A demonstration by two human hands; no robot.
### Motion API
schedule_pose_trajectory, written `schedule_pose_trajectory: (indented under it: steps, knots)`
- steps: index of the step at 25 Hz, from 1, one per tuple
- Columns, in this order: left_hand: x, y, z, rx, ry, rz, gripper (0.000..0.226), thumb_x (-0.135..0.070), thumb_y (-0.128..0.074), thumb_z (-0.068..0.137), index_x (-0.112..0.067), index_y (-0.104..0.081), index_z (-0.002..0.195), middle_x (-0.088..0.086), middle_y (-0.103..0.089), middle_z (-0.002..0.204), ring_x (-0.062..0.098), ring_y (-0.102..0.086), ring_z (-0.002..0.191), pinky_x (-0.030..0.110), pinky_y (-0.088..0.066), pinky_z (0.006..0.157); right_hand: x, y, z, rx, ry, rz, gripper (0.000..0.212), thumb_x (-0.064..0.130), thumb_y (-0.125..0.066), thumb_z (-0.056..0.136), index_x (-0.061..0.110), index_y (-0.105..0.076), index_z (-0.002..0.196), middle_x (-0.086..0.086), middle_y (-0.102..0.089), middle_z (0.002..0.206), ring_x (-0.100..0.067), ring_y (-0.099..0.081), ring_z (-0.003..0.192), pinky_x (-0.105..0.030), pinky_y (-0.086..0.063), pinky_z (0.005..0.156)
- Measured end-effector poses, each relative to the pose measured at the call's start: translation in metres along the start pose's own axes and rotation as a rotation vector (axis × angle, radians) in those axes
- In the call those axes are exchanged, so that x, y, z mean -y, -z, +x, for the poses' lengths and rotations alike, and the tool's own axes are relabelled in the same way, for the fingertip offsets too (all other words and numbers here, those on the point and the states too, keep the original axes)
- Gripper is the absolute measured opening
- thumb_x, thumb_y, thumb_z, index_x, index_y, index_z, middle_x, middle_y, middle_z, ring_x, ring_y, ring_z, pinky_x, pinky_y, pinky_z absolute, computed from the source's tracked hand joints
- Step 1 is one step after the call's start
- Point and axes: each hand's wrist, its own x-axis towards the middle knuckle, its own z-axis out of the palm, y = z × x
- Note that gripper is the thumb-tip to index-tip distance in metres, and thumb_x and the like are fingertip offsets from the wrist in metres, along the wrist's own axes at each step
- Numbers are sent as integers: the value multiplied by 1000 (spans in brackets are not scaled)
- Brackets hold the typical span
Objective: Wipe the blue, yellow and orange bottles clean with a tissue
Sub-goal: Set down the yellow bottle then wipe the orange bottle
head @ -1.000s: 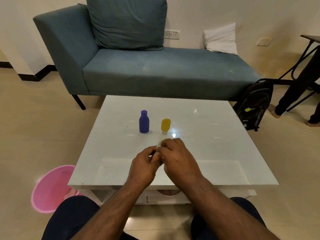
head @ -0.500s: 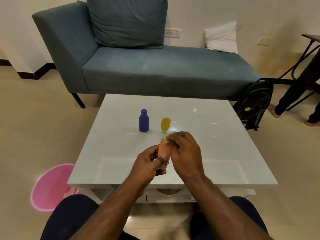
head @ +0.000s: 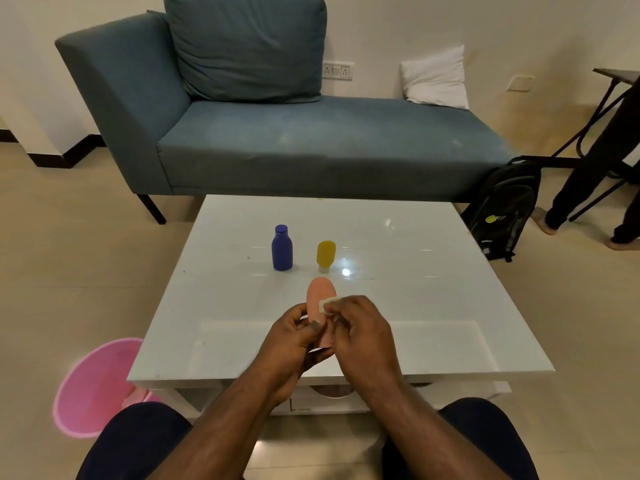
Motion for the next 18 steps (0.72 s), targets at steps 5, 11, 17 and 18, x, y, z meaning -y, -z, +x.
schedule_pose_trajectory:
  steps: [5, 11, 17, 18]
  knots:
    - [2, -7, 8, 9, 54, -7, 35, -15, -59, 100, -16, -54, 134, 14, -63, 129, 32, -73, 104, 46, -61, 87, -17, 9, 6, -36, -63, 66, 22, 11, -60, 89, 27, -66, 101, 15, -59, 104, -1, -56, 92, -8, -44, 83]
    - [2, -34, 42, -93, 12, 300, 50, -24, -65, 97, -20, -47, 144, 6, -57, 141, 28, -60, 121, 44, -54, 99, -40, 24, 27, -116, -202, 203, 19, 17, -59, 91, 33, -64, 99, 21, -58, 98, 5, -55, 89, -4, -39, 77]
    - [13, -55, 87, -141, 19, 502, 57, -24, -67, 95, -18, -44, 146, 6, -54, 145, 29, -58, 124, 39, -52, 98, -85, 20, 54, -129, -286, 225, 24, 16, -58, 92, 37, -63, 102, 23, -58, 101, -1, -58, 95, -8, -42, 79]
    - [16, -58, 96, -140, 5, 524, 54, -26, -67, 95, -18, -46, 144, 5, -56, 143, 26, -59, 121, 38, -52, 97, -93, 16, 61, -127, -293, 219, 22, 16, -58, 92, 35, -63, 102, 21, -59, 102, -1, -58, 94, -8, -42, 79]
